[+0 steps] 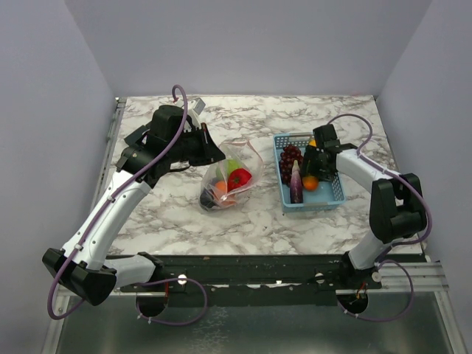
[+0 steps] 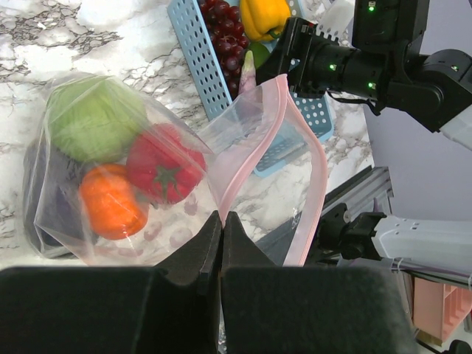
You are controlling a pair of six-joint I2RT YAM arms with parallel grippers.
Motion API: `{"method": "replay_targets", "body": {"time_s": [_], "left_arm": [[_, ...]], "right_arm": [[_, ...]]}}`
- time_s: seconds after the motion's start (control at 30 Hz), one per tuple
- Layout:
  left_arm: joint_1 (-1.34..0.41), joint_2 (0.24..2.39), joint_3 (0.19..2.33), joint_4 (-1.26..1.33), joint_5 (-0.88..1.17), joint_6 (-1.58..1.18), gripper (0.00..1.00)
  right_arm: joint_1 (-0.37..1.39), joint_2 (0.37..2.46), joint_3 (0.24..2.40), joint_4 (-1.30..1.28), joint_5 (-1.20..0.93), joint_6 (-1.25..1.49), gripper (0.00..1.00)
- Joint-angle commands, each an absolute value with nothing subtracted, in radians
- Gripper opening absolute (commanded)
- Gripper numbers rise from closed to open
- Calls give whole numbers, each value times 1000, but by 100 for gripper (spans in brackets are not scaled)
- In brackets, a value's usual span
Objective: Place the food in the zip-top bag and seal the zipper
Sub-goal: Pick up the fake fruit from the bin.
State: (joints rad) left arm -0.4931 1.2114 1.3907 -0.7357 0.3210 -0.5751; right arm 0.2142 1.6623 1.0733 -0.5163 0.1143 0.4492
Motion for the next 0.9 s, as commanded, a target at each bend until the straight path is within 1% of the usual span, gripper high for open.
{"method": "replay_targets", "body": {"time_s": [0.0,0.27,0.4,0.5,0.67,0.8,0.87], "left_arm": [[-497,1195,1374,-735,310,-568,0],[-497,1194,1379,-734,311,-569,0],[-497,1195,1379,-733,310,-569,0],[-498,1199,1382,-733,311,-569,0],[-497,1205,1395,-733,312,-568,0],[-497,1207,1396,-733,310,-570,0],[-497,1207,1397,-733,308,-572,0]], "right_arm": [[211,1665,1057,-484,131,466,65],[210,1597,1053,-505,138,469,29],[210,1539,1054,-526,133,476,18],[211,1486,1059,-545,118,473,13],[210,1392,1080,-578,81,457,6],[211,1309,1090,-594,16,434,1],[211,1270,1100,-598,-53,425,1]]}}
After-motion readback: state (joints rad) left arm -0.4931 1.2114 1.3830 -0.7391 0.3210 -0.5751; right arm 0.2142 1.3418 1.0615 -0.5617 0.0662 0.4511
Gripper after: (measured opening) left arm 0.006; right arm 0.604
